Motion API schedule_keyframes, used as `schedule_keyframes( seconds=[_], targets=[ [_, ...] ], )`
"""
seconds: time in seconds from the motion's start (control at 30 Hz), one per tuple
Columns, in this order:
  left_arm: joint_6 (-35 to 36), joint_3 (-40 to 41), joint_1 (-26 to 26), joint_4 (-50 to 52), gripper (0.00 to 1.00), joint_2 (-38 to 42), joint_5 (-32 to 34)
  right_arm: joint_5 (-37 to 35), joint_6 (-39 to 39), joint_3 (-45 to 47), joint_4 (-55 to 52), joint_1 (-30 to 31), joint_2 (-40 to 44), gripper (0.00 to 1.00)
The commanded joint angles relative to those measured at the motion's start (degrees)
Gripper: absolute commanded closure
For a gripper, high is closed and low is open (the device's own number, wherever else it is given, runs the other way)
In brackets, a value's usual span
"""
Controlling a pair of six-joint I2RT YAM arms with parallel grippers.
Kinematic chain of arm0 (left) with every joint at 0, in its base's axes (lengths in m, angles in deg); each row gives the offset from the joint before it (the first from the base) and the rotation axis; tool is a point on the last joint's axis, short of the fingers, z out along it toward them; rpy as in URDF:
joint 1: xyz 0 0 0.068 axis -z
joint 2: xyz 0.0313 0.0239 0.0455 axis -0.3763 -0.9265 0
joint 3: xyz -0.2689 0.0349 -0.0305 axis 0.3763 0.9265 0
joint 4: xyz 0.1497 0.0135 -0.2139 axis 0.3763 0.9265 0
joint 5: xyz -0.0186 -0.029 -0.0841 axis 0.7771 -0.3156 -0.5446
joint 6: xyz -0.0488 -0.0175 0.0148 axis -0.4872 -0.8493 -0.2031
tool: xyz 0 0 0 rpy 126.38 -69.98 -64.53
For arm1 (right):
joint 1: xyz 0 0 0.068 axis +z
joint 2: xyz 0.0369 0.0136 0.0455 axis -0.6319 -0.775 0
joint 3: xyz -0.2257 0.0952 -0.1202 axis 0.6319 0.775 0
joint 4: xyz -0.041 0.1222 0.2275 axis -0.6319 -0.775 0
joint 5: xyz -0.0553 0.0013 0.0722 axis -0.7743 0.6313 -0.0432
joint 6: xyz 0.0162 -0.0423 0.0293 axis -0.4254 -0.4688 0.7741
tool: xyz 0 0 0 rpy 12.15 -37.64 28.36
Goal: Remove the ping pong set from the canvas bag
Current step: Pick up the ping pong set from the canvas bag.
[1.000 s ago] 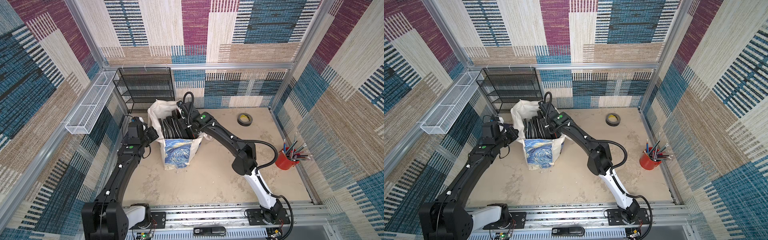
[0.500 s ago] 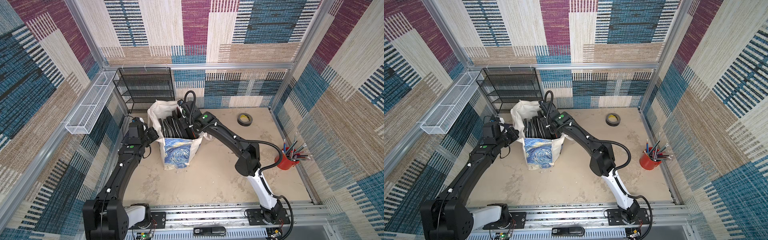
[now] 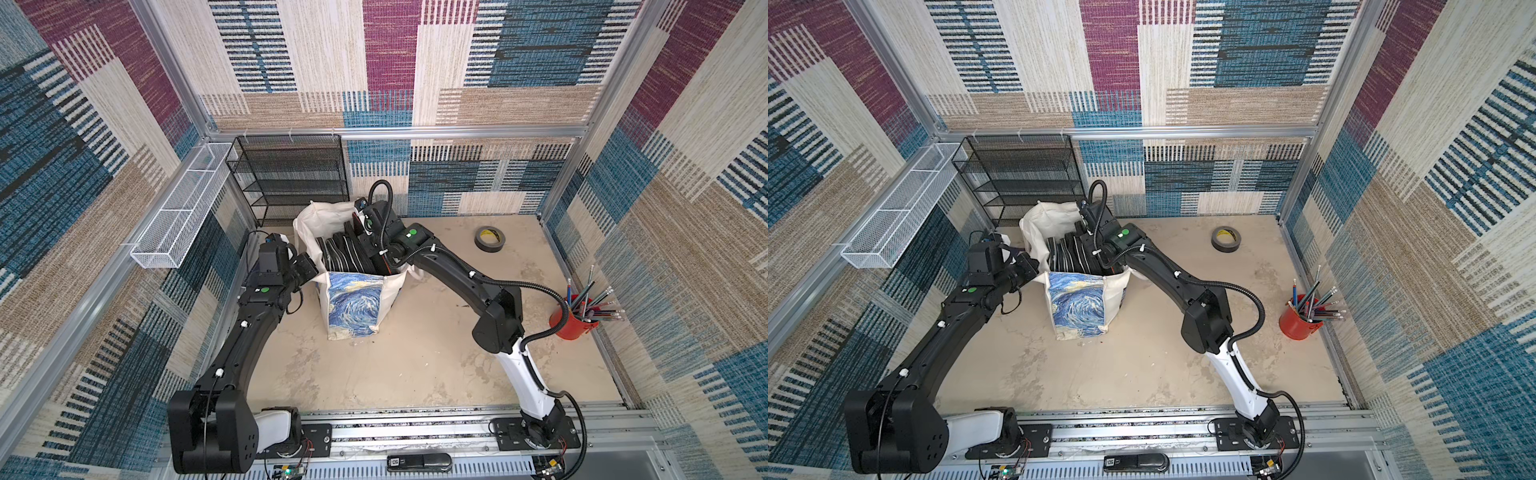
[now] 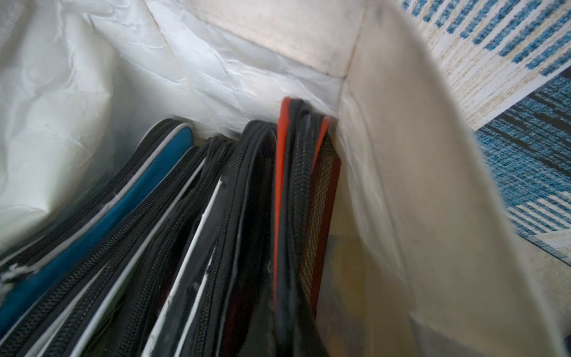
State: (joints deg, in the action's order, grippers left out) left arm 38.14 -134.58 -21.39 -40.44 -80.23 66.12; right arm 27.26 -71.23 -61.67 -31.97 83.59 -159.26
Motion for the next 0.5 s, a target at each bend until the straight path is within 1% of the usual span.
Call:
schedule_keyframes(
  seconds=[0.0, 0.1, 0.2, 0.3, 0.37, 0.47],
  targets=[
    [2.0, -0.7, -0.3, -5.3, 1.00, -0.8, -1.7, 2.2, -2.8, -0.7, 4.9, 0.1, 38.2, 1.00],
    [1.9, -0.2, -0.2, -7.6, 1.00, -0.3, -3.8, 2.5, -3.2, 0.9, 6.3, 0.2, 39.3, 1.00],
    [2.4, -0.6, -0.3, -6.5, 1.00, 0.6, -2.8, 2.7, -3.6, 3.5, 8.3, 0.2, 40.7, 1.00],
    [2.6, -0.7, -0.2, -6.6, 1.00, 3.1, -3.1, 2.2, -3.6, 6.7, 9.2, 0.2, 41.3, 1.00],
    [3.2, -1.4, -0.2, -5.3, 1.00, 5.1, -2.1, 2.0, -3.7, 9.6, 10.3, 0.1, 41.6, 1.00],
    [4.8, -2.6, -0.2, -3.9, 1.00, 8.0, -0.8, 2.7, -3.5, 9.5, 10.5, 0.2, 41.4, 1.00]
  ],
)
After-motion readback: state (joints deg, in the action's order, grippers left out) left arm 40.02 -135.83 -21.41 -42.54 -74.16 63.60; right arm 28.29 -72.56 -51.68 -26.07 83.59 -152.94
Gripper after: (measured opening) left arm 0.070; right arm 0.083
